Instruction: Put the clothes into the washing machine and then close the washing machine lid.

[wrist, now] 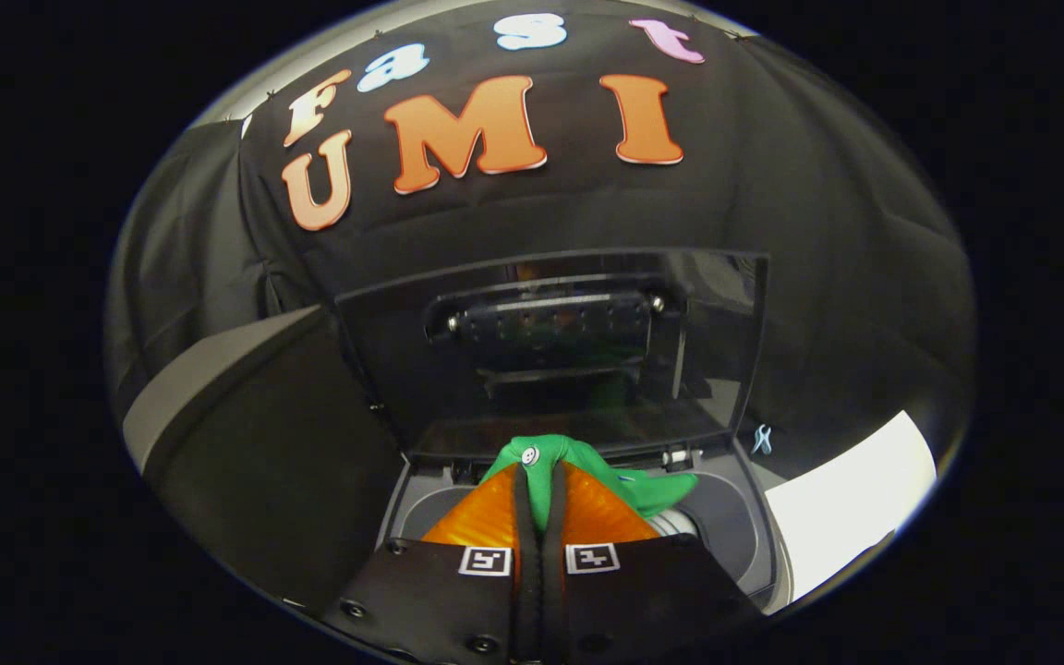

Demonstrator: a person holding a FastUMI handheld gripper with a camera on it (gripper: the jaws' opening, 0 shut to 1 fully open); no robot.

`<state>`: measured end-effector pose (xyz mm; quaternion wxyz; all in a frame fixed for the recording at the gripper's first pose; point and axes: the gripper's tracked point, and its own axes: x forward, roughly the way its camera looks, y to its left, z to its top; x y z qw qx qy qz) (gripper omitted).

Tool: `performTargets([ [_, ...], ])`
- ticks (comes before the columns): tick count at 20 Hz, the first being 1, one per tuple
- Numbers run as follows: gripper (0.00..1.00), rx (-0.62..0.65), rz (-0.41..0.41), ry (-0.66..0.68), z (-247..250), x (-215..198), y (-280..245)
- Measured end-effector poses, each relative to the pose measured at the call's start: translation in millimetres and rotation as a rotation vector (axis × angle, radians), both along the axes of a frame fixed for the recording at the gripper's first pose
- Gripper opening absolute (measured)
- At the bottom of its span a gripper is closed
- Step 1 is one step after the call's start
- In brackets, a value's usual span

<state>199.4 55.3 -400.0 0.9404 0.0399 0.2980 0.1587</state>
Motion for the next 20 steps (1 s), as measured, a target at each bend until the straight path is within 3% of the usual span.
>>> performTargets([
  [8, 0.08, -0.049, -0.051, 0.272, -127, 7, -1],
  [19, 0.09, -0.12, -0.064, 0.471, -189, -16, -12],
  [20, 0.15, -0.124, -0.069, 0.485, -192, -19, -14],
])
